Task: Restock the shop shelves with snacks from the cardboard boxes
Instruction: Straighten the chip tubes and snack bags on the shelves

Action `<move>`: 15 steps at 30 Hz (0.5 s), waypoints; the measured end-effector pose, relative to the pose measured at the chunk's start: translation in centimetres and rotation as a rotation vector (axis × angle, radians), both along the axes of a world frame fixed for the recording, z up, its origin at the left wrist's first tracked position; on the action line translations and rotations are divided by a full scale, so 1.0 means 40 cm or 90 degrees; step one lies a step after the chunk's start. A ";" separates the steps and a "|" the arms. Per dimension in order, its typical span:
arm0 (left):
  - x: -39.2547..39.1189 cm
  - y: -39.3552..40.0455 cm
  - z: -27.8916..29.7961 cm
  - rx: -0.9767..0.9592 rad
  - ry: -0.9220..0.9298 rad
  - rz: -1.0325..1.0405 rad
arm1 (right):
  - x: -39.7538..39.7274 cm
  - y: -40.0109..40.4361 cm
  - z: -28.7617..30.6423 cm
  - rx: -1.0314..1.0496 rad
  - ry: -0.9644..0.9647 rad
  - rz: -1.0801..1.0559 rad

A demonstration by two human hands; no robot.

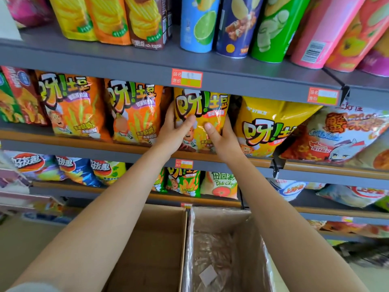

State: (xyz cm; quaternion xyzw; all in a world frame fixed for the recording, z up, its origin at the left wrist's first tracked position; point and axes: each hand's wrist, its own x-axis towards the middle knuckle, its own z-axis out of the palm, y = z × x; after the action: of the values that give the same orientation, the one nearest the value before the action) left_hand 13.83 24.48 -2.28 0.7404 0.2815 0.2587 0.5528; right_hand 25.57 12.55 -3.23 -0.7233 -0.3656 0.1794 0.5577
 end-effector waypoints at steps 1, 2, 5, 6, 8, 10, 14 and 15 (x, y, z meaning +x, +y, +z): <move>0.000 -0.003 0.003 0.000 0.001 0.000 | -0.003 0.001 0.004 -0.008 -0.001 0.001; 0.001 -0.006 0.007 -0.004 0.006 0.006 | -0.007 0.001 0.010 -0.019 0.003 -0.003; 0.008 -0.015 0.020 -0.015 0.009 0.030 | -0.040 -0.013 0.045 -0.061 -0.011 -0.046; 0.007 -0.022 0.027 -0.018 0.011 0.037 | -0.060 -0.029 0.056 -0.076 -0.036 -0.071; 0.005 -0.041 0.036 -0.008 0.003 0.059 | -0.095 -0.075 0.059 -0.061 -0.079 -0.121; -0.002 -0.070 0.032 0.040 -0.026 0.134 | -0.123 -0.141 0.053 -0.033 -0.111 -0.172; -0.027 -0.165 0.015 0.273 -0.125 0.239 | -0.116 -0.261 0.048 0.039 -0.071 -0.342; -0.024 -0.191 0.019 0.316 -0.144 0.198 | -0.097 -0.283 0.052 0.059 -0.064 -0.385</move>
State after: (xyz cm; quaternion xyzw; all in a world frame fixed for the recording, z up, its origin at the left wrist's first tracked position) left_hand 12.87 16.83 -1.51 0.7676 0.2562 0.4816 0.3365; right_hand 21.70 1.22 -1.16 -0.7811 -0.1690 -0.0477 0.5992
